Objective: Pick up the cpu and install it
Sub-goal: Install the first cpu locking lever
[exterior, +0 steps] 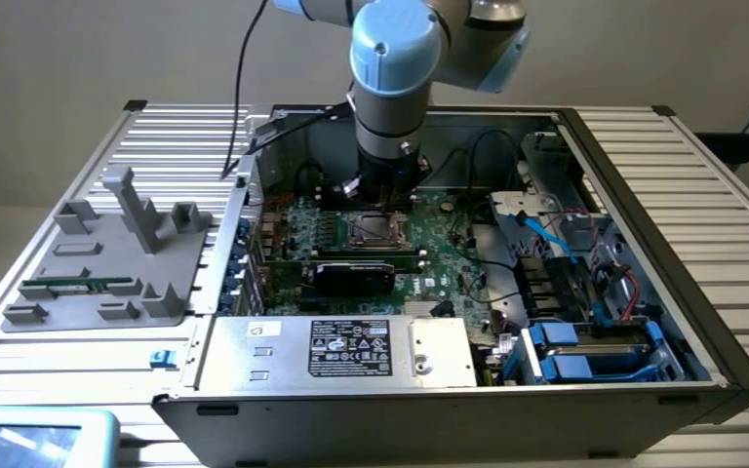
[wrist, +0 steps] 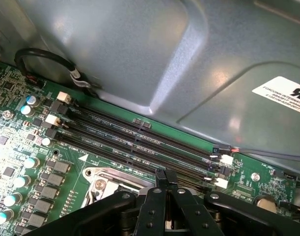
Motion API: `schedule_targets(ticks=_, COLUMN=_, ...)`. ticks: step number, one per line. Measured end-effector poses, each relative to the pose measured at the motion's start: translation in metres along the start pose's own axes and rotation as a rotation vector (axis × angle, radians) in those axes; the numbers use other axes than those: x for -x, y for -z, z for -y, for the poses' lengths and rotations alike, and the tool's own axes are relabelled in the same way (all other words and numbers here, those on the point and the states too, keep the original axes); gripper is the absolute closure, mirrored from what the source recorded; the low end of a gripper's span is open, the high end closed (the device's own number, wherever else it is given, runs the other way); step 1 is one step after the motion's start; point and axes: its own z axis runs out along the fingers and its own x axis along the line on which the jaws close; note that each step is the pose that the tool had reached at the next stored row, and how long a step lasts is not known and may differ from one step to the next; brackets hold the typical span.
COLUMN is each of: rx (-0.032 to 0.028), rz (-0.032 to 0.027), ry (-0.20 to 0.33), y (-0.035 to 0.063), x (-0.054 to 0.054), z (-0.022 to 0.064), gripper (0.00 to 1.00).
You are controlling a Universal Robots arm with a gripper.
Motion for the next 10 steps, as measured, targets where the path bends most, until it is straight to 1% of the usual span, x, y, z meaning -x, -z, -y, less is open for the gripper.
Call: schedule_targets(ticks=10, rx=0.0011, rz=-0.0023, ry=0.005, y=0.0012, x=0.0009, z=0.0, gripper=0.91)
